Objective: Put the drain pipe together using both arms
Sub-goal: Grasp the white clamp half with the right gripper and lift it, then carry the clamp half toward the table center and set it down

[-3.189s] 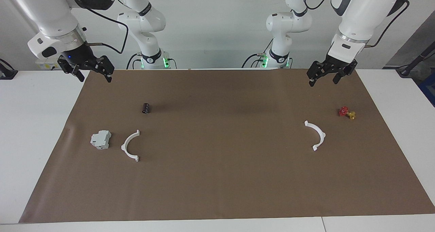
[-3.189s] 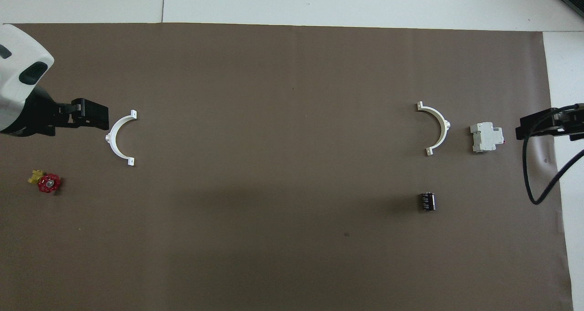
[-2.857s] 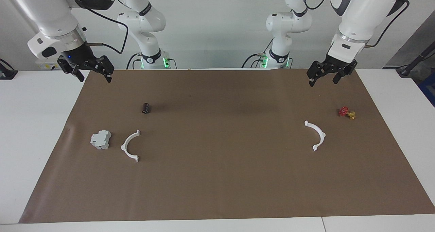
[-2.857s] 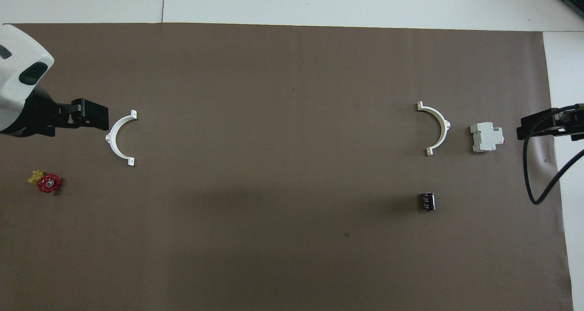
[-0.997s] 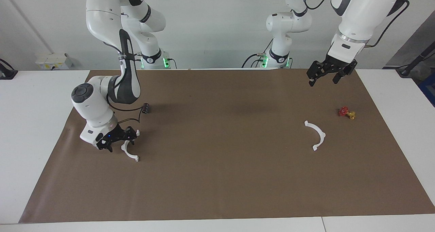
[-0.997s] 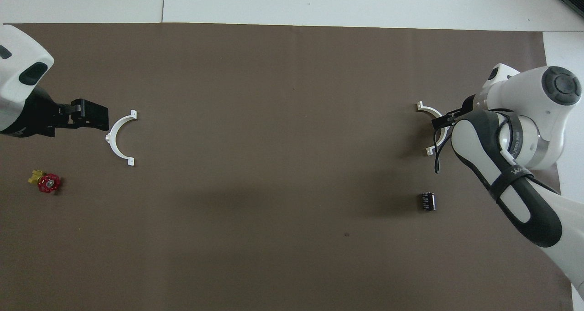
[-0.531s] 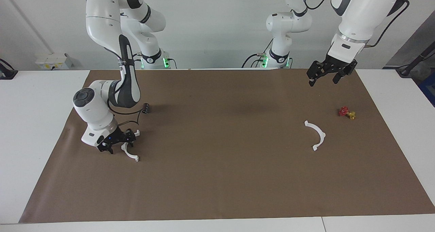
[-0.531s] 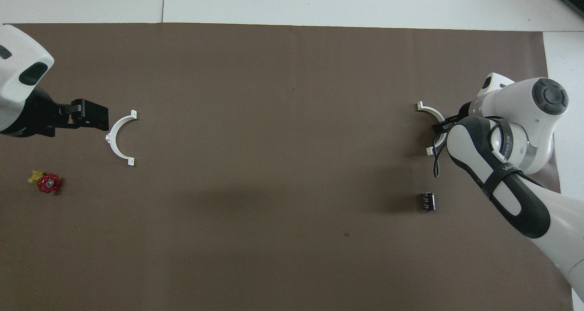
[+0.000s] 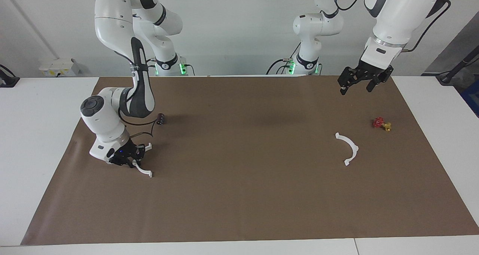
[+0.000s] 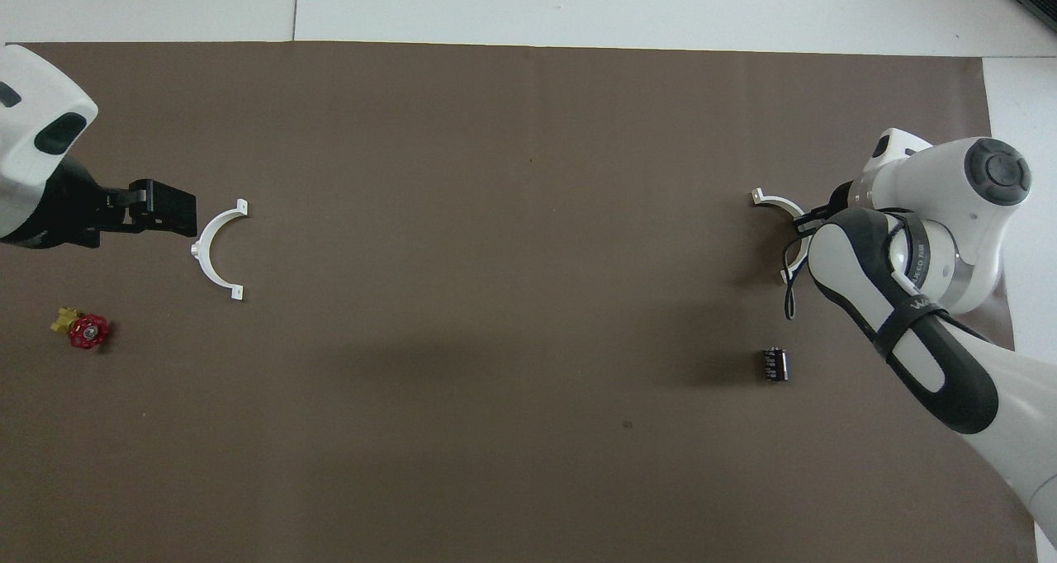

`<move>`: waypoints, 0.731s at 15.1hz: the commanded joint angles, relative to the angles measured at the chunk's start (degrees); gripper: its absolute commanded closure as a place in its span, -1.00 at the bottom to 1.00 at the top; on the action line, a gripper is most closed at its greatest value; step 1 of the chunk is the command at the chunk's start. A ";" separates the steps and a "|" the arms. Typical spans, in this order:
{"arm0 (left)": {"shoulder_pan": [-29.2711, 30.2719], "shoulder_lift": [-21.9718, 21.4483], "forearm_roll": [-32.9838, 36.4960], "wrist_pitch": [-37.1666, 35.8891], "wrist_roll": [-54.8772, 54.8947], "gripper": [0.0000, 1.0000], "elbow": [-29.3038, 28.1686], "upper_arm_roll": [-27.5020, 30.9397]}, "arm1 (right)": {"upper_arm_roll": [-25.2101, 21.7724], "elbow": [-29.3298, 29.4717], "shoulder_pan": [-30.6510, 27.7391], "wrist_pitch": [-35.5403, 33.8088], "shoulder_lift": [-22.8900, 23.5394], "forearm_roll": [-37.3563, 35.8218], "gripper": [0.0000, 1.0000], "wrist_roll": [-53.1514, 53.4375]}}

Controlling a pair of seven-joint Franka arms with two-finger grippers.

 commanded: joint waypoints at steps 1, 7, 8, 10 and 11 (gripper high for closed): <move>0.29 -0.86 -0.84 -0.67 -0.39 -1.00 -0.39 0.15 | 0.26 5.76 0.89 -7.31 -0.36 1.37 1.00 2.16; 0.29 -0.95 -0.84 -0.67 -0.39 -1.00 -0.39 0.15 | 0.17 9.29 9.75 -12.34 -0.53 0.40 1.00 21.74; 0.29 -0.95 -0.84 -0.67 -0.39 -1.00 -0.39 0.15 | 0.17 9.29 11.34 -12.26 -0.45 0.40 1.00 24.38; 0.29 -0.95 -0.84 -0.67 -0.39 -1.00 -0.39 0.15 | 0.17 9.12 14.77 -11.91 -0.53 -0.04 1.00 29.66; 0.29 -0.95 -0.84 -0.67 -0.39 -1.00 -0.39 0.15 | 0.26 8.94 16.78 -11.47 -0.45 -0.39 1.00 33.25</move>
